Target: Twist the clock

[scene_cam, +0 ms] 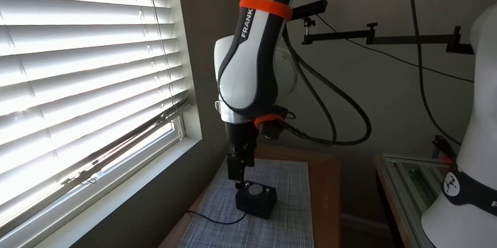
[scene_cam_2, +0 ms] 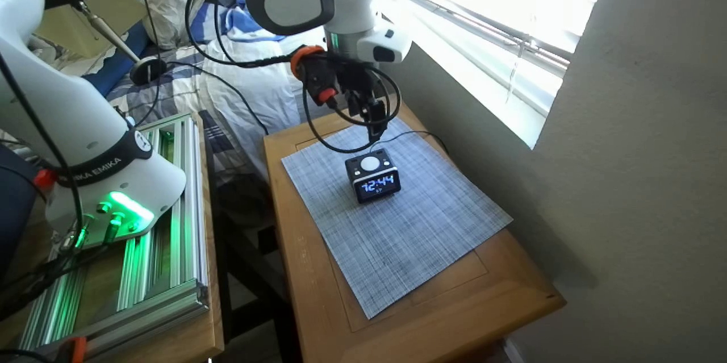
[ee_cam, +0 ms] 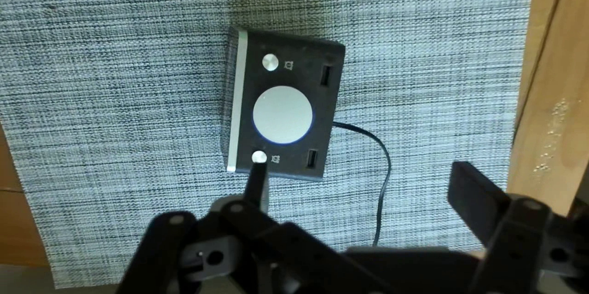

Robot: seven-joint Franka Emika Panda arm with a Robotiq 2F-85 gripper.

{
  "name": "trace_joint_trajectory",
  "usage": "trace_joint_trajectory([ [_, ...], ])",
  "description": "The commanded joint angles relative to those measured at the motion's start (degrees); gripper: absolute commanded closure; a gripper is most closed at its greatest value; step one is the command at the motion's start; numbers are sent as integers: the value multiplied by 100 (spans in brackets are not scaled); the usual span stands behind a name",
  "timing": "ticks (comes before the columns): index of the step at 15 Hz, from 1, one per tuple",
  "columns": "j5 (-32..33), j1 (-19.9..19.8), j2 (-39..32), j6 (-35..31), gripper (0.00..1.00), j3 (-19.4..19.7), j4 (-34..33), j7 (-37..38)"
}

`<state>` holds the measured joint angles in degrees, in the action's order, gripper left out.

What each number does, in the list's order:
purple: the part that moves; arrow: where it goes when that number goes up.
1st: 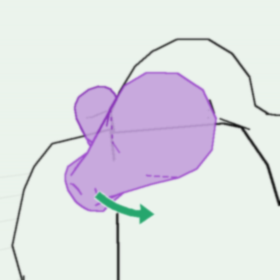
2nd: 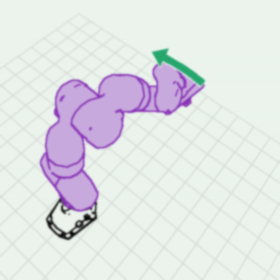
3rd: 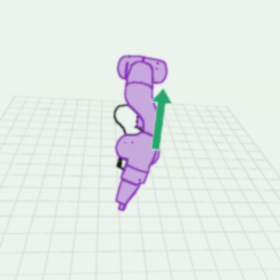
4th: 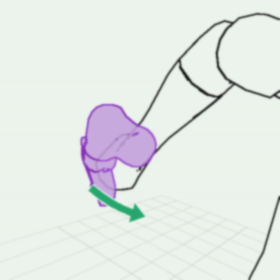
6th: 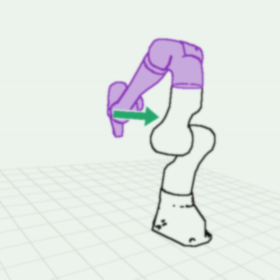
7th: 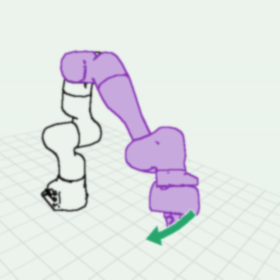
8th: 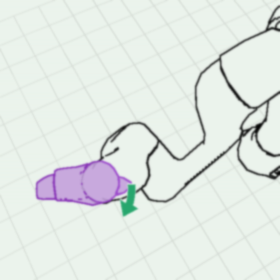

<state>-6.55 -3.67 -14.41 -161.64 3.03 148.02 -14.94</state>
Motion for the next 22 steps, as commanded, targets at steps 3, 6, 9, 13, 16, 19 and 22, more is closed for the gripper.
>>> trace_joint_trajectory([
  [3, 56, -219, -505, -723, 0, -55, 70, 462],
  [6, 95, -312, -664, -813, 0, -29, 65, 561],
  [9, 92, -416, -788, -855, 0, -57, 43, 582],
  [13, 132, -447, -909, -958, 0, -29, 24, 615],
  [16, 122, -492, -994, -1080, 0, -47, 16, 624],
  [19, 157, -481, -1079, -1243, 0, -33, 4, 647],
  [22, 158, -520, -1174, -1322, 0, -76, -38, 643],
])
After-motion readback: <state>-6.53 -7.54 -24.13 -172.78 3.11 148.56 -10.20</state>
